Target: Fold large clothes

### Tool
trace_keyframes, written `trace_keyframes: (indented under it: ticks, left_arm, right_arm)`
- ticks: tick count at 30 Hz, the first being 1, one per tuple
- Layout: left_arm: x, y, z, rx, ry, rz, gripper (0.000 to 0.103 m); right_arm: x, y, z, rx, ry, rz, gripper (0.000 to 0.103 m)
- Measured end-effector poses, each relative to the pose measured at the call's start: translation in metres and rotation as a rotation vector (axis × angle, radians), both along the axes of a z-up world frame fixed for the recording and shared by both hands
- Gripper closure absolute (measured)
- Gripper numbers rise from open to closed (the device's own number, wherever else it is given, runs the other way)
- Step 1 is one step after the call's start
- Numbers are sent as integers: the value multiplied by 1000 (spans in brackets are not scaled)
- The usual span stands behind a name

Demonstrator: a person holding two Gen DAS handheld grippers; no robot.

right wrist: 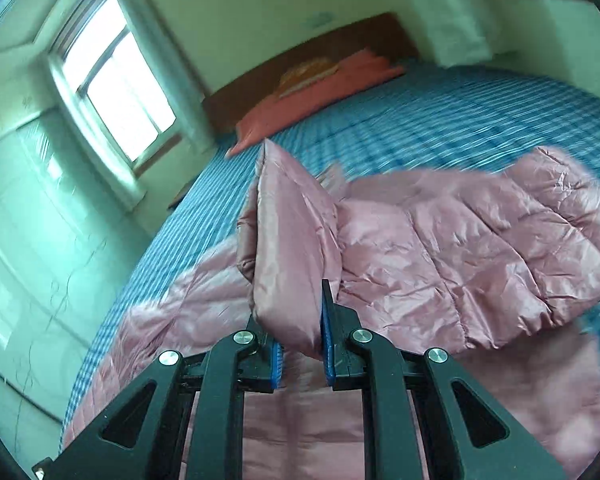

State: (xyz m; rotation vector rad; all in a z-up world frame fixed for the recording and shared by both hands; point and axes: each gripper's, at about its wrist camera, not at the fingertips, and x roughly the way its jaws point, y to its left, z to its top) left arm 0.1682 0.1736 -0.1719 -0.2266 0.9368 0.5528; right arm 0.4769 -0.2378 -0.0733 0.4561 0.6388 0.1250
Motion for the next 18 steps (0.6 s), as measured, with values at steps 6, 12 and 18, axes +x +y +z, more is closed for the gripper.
trace_keyframes:
  ticks: [6,12,18]
  left_arm:
    - [-1,-1,-1,3,-5,0,2]
    - [0,0,0,5,-3,0,2]
    - [0,-1,0,4,-3,0,2]
  right_arm:
    - [19,64,-20,-26,56,124,87]
    - [22,115,-51,-78,119,231,87]
    - [21,134,-65,-127,153,279,74]
